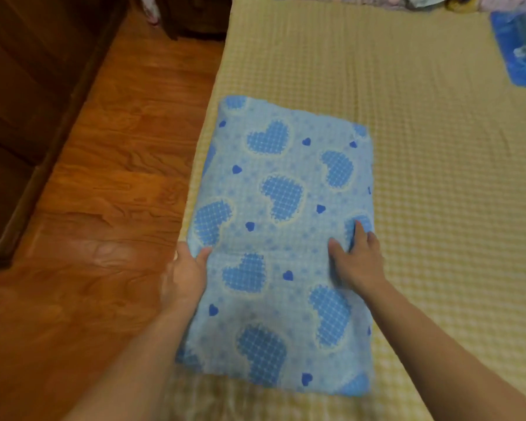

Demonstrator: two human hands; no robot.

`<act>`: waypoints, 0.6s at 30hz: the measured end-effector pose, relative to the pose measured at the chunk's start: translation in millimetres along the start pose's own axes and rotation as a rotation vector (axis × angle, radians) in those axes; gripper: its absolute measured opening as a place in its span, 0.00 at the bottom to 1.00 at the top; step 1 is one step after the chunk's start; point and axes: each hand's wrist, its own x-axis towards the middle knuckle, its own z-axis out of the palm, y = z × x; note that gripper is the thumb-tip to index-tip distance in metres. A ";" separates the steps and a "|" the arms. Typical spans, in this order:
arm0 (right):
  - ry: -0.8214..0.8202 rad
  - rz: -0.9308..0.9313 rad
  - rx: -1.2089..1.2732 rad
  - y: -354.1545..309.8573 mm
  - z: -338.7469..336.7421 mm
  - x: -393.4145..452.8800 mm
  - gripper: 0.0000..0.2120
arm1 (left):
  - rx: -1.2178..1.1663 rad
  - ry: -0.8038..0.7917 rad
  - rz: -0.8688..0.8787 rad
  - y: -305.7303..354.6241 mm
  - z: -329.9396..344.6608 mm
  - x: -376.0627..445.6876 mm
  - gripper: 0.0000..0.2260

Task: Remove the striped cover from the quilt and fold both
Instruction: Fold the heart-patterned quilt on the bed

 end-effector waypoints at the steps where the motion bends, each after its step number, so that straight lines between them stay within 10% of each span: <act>1: -0.041 0.023 0.023 6.2 6.9 -1.4 0.41 | 0.015 -0.045 -0.061 -7.0 -4.4 5.2 0.22; 5: -0.062 -0.043 0.078 14.9 21.4 2.7 0.48 | -0.063 -0.121 -0.176 29.9 -36.0 68.4 0.25; 9: 0.062 -0.126 0.051 22.3 46.2 -12.7 0.48 | -0.466 0.178 0.240 119.8 -51.8 99.4 0.27; 13: 0.160 -0.060 0.177 54.3 59.6 -24.8 0.45 | -0.039 0.013 0.232 96.3 -4.5 100.9 0.40; 18: 0.115 0.127 0.539 85.9 98.6 -65.1 0.34 | -0.366 -0.079 0.147 65.1 10.9 135.4 0.38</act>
